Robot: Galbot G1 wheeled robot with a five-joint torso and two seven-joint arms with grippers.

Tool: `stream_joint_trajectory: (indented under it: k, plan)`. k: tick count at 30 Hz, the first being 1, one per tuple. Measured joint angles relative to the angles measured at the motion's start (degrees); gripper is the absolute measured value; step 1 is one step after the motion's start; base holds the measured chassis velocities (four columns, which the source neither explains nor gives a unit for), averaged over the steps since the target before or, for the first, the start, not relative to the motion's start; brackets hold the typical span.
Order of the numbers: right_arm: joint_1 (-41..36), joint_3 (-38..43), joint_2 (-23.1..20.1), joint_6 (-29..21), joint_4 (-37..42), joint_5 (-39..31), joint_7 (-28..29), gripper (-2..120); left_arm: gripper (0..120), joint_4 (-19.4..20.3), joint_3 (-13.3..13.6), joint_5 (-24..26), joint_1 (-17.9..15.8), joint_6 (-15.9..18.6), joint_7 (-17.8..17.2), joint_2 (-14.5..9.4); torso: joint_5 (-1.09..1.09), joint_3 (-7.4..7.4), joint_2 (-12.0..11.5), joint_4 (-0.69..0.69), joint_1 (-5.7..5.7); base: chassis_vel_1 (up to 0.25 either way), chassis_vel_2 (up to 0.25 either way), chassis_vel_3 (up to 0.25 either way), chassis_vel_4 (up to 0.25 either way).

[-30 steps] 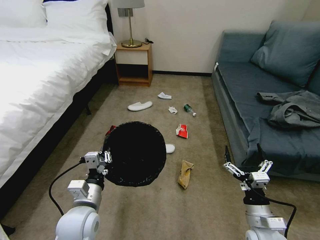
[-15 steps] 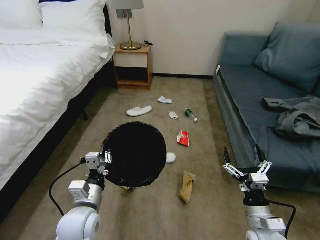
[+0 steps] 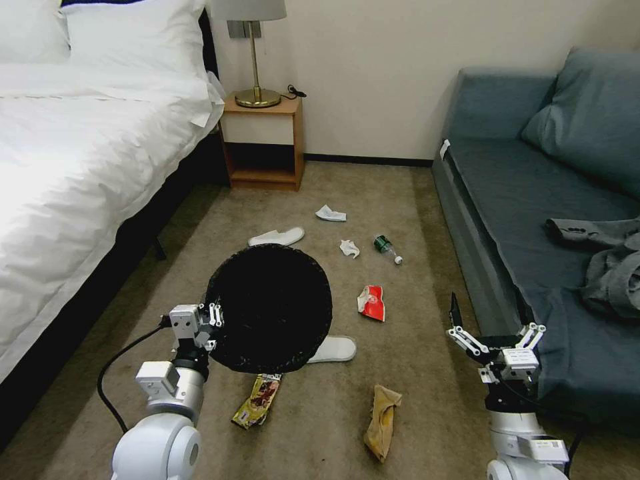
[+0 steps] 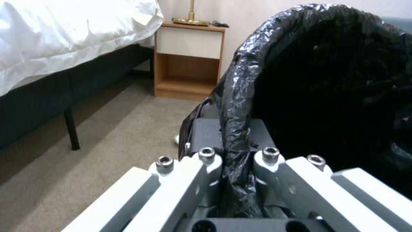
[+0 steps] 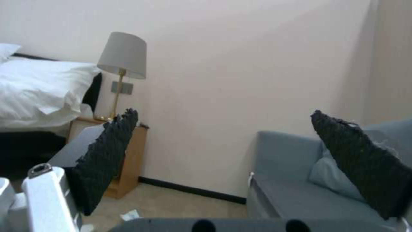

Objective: Pick up the trash bin, then pick up the garbage on the floor and place it into the trash bin.

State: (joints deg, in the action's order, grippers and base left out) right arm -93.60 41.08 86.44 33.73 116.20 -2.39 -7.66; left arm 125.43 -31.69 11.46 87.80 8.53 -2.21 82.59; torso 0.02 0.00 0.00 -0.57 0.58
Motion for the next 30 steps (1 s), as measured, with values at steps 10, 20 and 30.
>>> stream_joint_trajectory:
  k: [10, 20, 30]
  plan:
    - [0.19, -0.55, 0.13, 0.98, -0.16, 1.28, 2.74, 100, 3, -0.06, 0.07, -0.16, -0.08, -0.05, -0.03, 0.06, -0.02, 0.00, -0.01, 0.00, 0.00, 0.000, 0.000, 0.000, 0.000]
    - [-0.29, -1.99, -0.73, 1.09, 1.47, 4.52, 6.94, 100, 3, -0.01, 0.08, -0.17, 0.02, -0.05, -0.05, 0.04, -0.02, 0.00, 0.00, 0.00, -0.01, 0.000, 0.000, 0.000, 0.000]
    - [-3.51, -6.02, -9.04, -8.63, 7.77, 0.18, 13.36, 100, 3, 1.82, 0.23, -0.07, 0.60, -0.34, -0.14, 0.20, -0.02, 0.00, 0.00, 0.01, -0.01, 0.000, 0.000, 0.000, 0.000]
